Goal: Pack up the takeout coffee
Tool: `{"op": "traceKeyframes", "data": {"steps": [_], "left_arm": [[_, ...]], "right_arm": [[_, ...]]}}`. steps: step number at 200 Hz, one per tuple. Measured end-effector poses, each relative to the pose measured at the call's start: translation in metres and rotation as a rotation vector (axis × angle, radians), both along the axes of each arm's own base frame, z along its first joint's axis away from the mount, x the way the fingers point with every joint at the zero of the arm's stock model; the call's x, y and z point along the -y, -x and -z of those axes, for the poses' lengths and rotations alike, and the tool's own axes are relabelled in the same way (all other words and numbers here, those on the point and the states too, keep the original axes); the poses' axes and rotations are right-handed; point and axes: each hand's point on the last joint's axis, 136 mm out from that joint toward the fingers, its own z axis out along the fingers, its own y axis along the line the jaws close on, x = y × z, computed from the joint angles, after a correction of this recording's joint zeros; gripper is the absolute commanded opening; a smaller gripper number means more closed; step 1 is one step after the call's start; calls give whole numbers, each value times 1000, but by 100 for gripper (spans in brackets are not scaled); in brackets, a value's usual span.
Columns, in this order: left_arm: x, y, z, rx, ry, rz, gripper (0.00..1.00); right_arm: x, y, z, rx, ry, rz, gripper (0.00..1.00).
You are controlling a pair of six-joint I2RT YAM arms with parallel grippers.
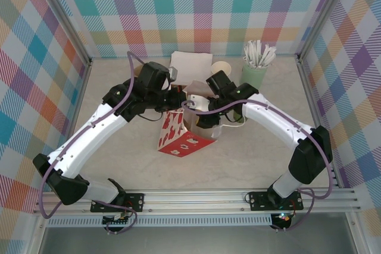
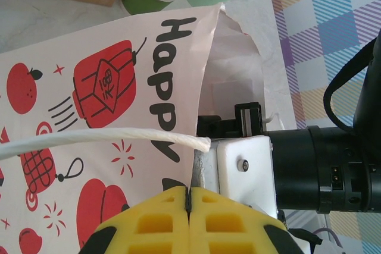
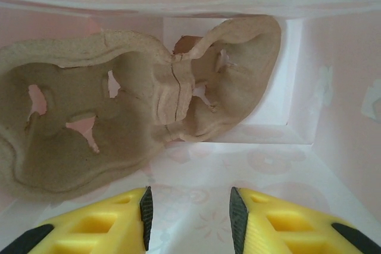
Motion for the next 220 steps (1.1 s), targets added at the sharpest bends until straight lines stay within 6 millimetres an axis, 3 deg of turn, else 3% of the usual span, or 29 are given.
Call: {"op": "traceKeyframes", "data": {"steps": [83,175,220], "left_arm": [[-3,-3,4,7,20,-41,0],[19,3,9,-32,119,1,0],[18,0,14,-27,111,-11,0]], "right_arm": [[-2,-4,4,-1,-3,-20,44],[44,10,-1,-53,205,33,43],[48,10,-6,-71,251,45,44]]}}
